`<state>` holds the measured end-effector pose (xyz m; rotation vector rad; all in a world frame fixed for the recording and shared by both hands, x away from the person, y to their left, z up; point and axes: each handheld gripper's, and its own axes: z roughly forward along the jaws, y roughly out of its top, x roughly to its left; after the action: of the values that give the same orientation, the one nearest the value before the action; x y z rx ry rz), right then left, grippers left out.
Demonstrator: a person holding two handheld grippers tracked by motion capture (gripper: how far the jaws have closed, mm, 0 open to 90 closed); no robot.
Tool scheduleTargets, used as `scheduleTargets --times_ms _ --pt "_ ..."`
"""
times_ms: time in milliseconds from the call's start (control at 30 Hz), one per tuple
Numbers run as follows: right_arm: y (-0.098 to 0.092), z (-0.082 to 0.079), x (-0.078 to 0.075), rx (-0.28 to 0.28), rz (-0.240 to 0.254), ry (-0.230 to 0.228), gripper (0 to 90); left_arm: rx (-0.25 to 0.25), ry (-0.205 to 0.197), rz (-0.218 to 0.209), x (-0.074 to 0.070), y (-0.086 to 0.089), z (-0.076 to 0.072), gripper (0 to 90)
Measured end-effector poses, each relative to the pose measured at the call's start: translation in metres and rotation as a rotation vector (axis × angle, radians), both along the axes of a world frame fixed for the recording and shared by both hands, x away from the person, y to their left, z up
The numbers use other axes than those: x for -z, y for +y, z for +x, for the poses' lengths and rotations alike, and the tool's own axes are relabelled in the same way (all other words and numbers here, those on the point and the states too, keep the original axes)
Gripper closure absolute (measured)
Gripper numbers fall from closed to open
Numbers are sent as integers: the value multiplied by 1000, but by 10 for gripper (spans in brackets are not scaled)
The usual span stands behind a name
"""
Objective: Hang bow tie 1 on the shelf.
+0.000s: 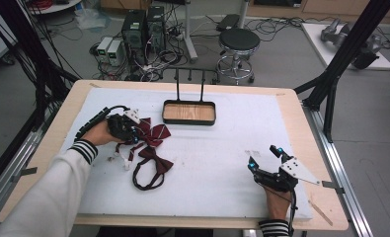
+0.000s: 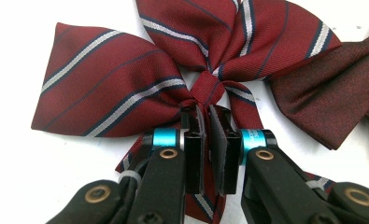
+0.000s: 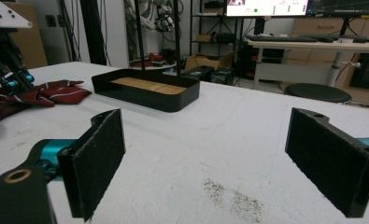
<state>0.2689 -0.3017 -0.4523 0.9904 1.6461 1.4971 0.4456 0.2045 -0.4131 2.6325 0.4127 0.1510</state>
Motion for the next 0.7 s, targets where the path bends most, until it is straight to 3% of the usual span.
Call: scheduleTargets --times_ms 300,533,667,700 --pt "0 0 0 0 0 0 113 -14 -10 -2 0 0 -2 855" --pt "0 0 0 0 0 -1 113 -45 -44 -44 -6 4 -6 859" --pt "0 0 0 0 0 0 113 -88 -87 -132 -18 8 -9 859" --pt "0 0 0 0 0 0 113 -88 -87 -132 -18 8 -9 859"
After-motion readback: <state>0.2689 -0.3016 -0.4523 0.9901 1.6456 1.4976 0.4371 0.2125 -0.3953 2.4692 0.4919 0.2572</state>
